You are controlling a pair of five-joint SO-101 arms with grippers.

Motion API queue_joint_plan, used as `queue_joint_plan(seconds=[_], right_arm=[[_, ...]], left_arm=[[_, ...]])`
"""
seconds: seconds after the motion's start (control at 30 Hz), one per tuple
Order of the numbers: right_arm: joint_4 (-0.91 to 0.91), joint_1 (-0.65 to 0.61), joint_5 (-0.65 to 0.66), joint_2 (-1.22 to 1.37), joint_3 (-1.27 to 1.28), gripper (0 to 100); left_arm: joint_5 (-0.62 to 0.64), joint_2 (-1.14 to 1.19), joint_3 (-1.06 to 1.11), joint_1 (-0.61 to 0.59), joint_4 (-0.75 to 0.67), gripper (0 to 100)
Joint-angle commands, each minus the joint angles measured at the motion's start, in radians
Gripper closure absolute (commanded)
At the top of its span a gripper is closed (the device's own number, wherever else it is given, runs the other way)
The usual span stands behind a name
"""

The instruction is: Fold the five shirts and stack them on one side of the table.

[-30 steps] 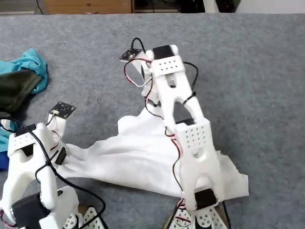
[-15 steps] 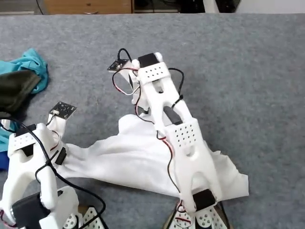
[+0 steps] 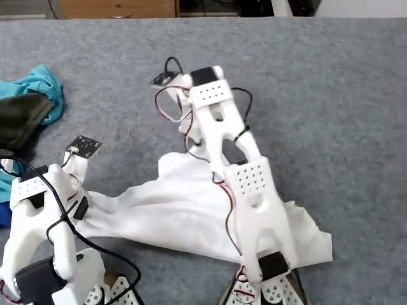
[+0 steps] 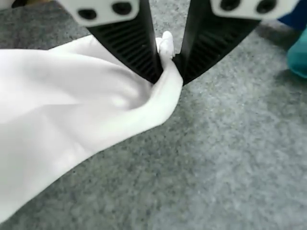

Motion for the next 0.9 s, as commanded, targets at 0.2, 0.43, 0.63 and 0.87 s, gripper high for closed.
queue_joint_plan(seconds=[0.2,0.43,0.63,0.87], right_arm=[[0.021,-0.002,-0.018,-0.099,0.068,71.4],[-0.006,-0.005,-0.018,-0.019,0.067,71.4],[0.003,-0.001,-0.014,0.067,-0.01,71.7],[0.012,0.001,-0.017,0.101,-0.062,95.6]], left_arm=[[0.008,-0.016,0.002,0.014,-0.012,98],[0.008,-0.016,0.002,0.014,-0.012,98],[0.008,-0.016,0.002,0.014,-0.012,98],[0.008,-0.016,0.002,0.014,-0.012,98]])
